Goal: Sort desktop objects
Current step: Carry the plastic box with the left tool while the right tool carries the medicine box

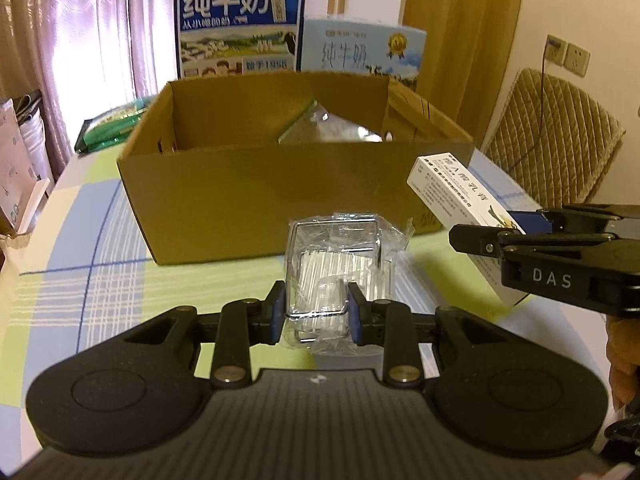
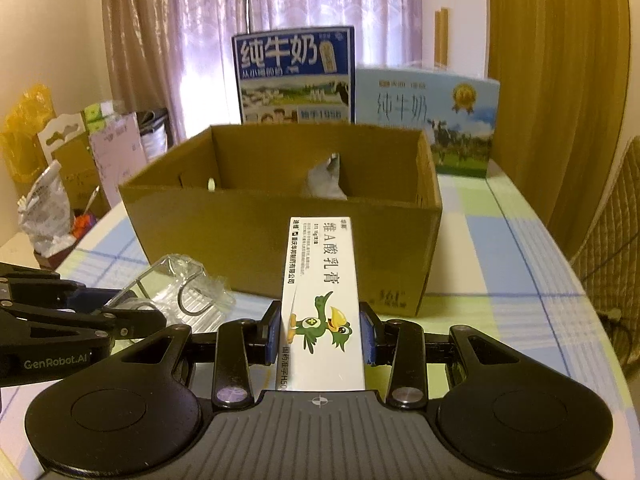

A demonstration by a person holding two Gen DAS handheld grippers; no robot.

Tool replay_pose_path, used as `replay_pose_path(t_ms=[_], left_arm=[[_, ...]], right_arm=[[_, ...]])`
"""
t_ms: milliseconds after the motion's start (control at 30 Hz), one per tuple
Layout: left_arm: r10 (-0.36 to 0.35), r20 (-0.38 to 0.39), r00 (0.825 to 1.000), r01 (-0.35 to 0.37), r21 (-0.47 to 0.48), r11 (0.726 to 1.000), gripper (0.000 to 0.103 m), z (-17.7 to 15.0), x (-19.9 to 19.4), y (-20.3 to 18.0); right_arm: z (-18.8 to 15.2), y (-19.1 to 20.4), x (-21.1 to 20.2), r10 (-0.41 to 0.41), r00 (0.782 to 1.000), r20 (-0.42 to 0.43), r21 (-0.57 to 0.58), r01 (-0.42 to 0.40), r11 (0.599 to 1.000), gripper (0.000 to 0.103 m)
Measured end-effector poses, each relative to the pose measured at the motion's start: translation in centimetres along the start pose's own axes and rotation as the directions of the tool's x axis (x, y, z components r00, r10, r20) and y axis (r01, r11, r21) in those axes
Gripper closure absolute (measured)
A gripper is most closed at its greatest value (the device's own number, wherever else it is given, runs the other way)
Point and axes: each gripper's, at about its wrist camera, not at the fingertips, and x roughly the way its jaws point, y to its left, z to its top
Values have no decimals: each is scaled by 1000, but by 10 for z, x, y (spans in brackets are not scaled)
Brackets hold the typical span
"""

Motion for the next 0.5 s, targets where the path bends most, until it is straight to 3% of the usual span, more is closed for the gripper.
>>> replay_pose_path(t_ms=[500], left_arm=[[24, 97, 995, -21, -28, 999, 77, 25, -18, 6]], right_arm=[[31, 7, -12, 32, 996, 88, -36, -29, 999, 68]])
